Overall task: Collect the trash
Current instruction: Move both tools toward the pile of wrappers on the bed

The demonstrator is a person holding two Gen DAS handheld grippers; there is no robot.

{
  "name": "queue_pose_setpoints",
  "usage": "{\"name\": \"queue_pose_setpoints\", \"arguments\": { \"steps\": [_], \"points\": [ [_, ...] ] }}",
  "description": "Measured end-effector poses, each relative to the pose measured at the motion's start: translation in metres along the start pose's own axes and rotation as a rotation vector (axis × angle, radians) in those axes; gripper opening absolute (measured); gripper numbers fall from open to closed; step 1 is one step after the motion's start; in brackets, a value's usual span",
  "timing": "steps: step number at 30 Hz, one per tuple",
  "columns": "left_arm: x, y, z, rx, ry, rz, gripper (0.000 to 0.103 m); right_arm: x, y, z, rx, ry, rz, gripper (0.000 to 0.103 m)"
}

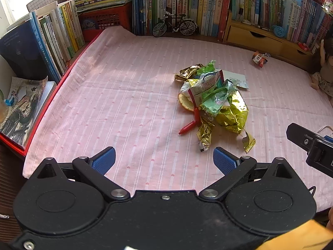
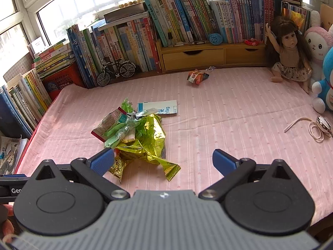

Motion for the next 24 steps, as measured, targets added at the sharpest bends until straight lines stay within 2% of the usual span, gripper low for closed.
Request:
{"name": "queue_pose_setpoints", "arguments": {
  "steps": [15, 21, 24],
  "points": [
    [-0.0006, -0.0009, -0.0035, 0.014, 0.031, -0.022, 0.097, -0.0018, 0.0026, 0.0018, -0.021, -0.073, 0.032, 0.103],
    [0.0007, -0.0033, -0.0077, 0.038, 0.025, -0.008, 0.097, -0.0016, 0.0027, 0.0027, -0.025, -0.064, 0.025, 0.103],
    [0.0010, -0.0047, -0.0094, 0.050, 0.021, 0.000, 0.097, -0.0004, 0.0026, 0.0029, -0.024, -0.044, 0.020, 0.098]
  ]
}}
Point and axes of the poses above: each gripper's, at about its wrist camera, not at the fingertips, and z roughly the way its jaws point, x to its right, y to its underside, the point moved 5 cm from there along z, roughly the way its jaws point, and after that the axes turned 9 degrees about x, right-handed, at the moved point
